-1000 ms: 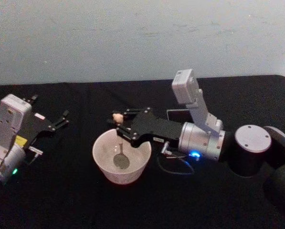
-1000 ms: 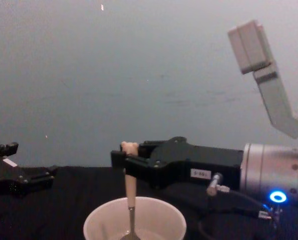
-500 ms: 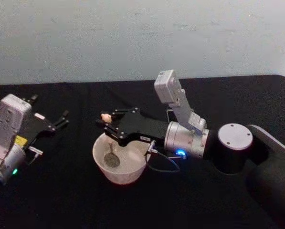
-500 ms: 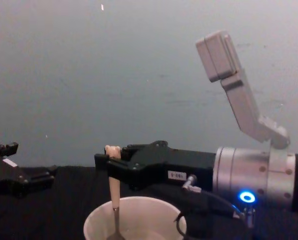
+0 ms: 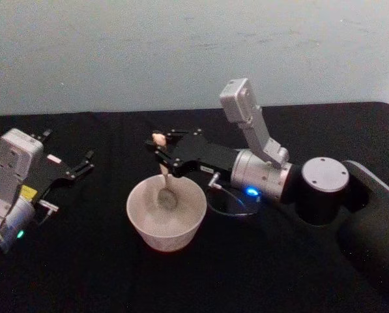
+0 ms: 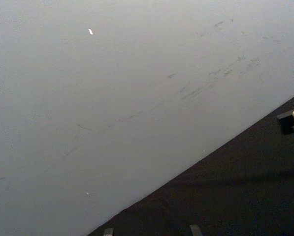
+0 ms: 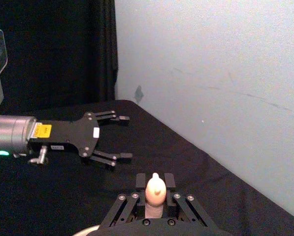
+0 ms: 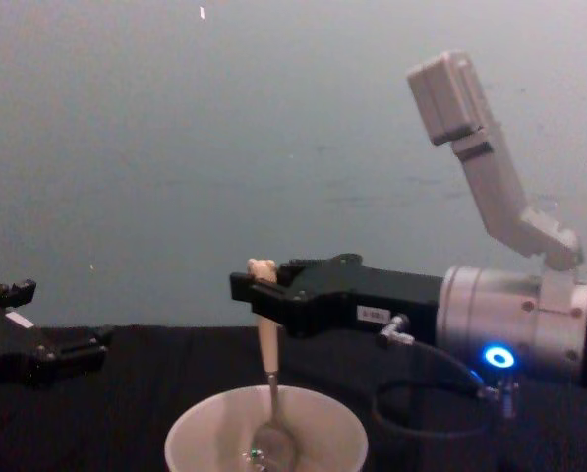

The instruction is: Pick up the stirring spoon with one hand, stir inside the cup, then place it back in its original position.

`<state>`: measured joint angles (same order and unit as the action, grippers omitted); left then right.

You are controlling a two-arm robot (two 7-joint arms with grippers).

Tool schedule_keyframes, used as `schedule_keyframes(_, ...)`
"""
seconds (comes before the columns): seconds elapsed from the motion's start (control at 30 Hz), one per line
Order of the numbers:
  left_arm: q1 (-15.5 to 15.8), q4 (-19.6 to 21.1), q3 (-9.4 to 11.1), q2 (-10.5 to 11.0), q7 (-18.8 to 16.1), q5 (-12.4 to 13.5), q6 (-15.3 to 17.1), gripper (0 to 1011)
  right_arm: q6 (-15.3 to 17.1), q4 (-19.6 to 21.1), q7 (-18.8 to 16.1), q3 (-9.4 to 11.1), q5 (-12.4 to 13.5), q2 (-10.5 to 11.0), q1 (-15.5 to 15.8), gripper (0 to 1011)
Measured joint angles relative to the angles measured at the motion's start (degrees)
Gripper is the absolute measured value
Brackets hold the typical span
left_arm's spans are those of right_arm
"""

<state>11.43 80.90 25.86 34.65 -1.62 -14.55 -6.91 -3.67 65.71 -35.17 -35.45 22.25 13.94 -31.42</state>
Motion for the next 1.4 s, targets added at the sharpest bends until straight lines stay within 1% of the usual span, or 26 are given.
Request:
schedule_keyframes(0.27,0.00,0.00,0.00,0.00,0.00,0.00,0.00,1001,0.90,4.58,0.08,1.47,-0.07,3.08,2.84,214)
schedule_keyframes(0.37,0.00,0.00,0.00,0.00,0.00,0.00,0.00,1001,1.50,7.70,-0.64,1.75,0.33,4.93,4.59,214)
schedule_keyframes(0.5,0.00,0.00,0.00,0.00,0.00,0.00,0.00,1001,1.74,9.86,-1.44,1.74,0.79,6.12,5.77,214)
schedule_keyframes(0.53,0.00,0.00,0.00,0.00,0.00,0.00,0.00,1001,1.86,10.98,-1.96,1.56,1.03,6.70,6.33,214)
schedule_keyframes(0.67,0.00,0.00,0.00,0.00,0.00,0.00,0.00,1001,2.12,12.61,-3.17,0.51,1.39,7.40,7.17,214)
schedule_keyframes(0.77,0.00,0.00,0.00,0.00,0.00,0.00,0.00,1001,2.26,12.66,-3.31,-0.07,1.40,7.24,7.22,214)
schedule_keyframes(0.9,0.00,0.00,0.00,0.00,0.00,0.00,0.00,1001,2.46,10.88,-2.95,-1.04,1.36,5.50,6.48,214)
schedule_keyframes(1.03,0.00,0.00,0.00,0.00,0.00,0.00,0.00,1001,2.51,8.76,-2.13,-1.36,1.23,3.70,5.23,214)
schedule_keyframes(1.1,0.00,0.00,0.00,0.00,0.00,0.00,0.00,1001,2.47,7.55,-1.60,-1.39,1.10,2.73,4.44,214)
schedule_keyframes(1.13,0.00,0.00,0.00,0.00,0.00,0.00,0.00,1001,2.47,7.55,-1.60,-1.39,1.10,2.73,4.44,214)
schedule_keyframes(1.23,0.00,0.00,0.00,0.00,0.00,0.00,0.00,1001,2.20,5.80,-0.82,-1.21,0.91,1.50,3.32,214)
schedule_keyframes(1.27,0.00,0.00,0.00,0.00,0.00,0.00,0.00,1001,2.04,4.93,-0.45,-0.99,0.81,0.97,2.82,214)
schedule_keyframes(1.4,0.00,0.00,0.00,0.00,0.00,0.00,0.00,1002,1.63,3.19,0.41,-0.20,0.69,0.05,1.72,214)
